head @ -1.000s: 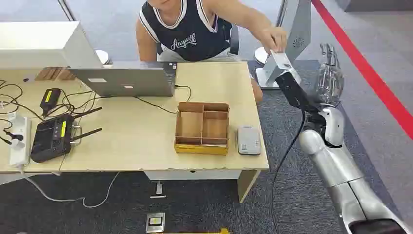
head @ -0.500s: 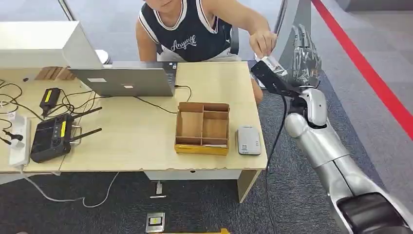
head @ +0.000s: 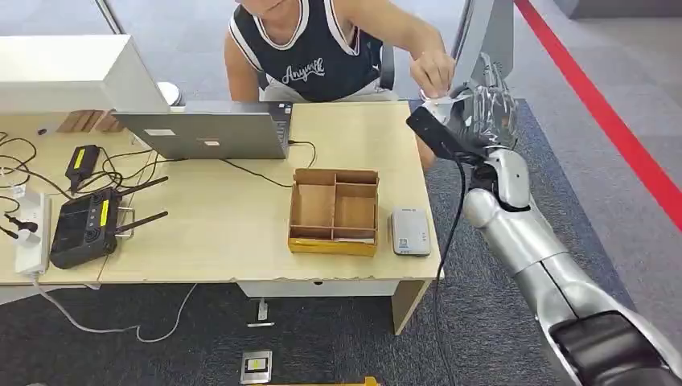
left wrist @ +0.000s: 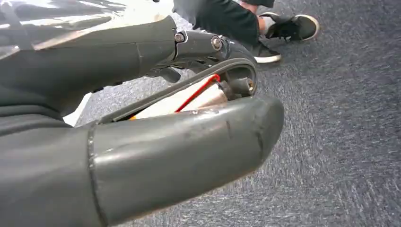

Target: Pass the card to the sensor for recognition and then transmit it.

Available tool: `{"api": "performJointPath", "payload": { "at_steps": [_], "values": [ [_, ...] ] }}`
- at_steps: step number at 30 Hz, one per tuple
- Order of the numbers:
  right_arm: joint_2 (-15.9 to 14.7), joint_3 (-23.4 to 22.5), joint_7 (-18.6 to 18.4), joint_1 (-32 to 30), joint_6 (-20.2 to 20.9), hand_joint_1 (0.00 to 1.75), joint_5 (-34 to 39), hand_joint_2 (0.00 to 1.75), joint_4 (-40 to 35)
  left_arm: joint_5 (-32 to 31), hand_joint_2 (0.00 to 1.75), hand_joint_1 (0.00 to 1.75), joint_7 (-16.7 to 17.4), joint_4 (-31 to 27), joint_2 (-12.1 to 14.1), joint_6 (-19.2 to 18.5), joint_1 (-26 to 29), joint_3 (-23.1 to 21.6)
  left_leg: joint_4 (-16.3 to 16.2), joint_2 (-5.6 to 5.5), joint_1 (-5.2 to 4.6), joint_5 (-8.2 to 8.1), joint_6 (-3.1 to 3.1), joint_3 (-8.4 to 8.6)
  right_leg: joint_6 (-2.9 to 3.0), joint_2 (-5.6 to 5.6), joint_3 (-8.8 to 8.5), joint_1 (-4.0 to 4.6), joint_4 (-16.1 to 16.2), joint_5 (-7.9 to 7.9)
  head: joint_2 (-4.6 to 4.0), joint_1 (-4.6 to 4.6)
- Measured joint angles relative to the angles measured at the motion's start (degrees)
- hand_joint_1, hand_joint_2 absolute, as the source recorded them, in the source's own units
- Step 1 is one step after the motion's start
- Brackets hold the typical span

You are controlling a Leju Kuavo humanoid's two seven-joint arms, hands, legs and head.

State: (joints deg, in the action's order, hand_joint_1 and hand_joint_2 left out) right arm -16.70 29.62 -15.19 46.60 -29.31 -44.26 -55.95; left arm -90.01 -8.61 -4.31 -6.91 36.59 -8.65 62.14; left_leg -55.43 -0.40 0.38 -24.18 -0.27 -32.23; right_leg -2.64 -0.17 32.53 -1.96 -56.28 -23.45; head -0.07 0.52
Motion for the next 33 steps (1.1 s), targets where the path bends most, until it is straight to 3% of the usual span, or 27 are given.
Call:
{"api": "performJointPath", "payload": {
  "at_steps": [17, 33],
  "values": [
    [0.1, 2.1, -0.4, 0.1, 0.0, 1.75, 0.5, 1.75, 1.5, 0.0, 0.0, 0.0, 0.2, -0.3, 0.0, 0.0, 0.2, 0.0, 0.0, 0.01, 0.0, 0.0, 0.0, 0.02, 0.0, 0.0, 0.0, 0.0, 0.0, 0.0, 0.0, 0.0],
    [-1.3, 3.9, -2.7, -1.7, 3.9, 1.75, 2.6, 1.75, 0.9, 0.0, 0.0, 0.0, 0.3, -0.3, 0.0, -0.1, 0.2, 0.0, 0.0, 0.03, 0.01, -0.01, 0.0, 0.06, 0.0, 0.02, 0.01, 0.01, 0.0, 0.0, 0.0, 0.0]
  ]
}}
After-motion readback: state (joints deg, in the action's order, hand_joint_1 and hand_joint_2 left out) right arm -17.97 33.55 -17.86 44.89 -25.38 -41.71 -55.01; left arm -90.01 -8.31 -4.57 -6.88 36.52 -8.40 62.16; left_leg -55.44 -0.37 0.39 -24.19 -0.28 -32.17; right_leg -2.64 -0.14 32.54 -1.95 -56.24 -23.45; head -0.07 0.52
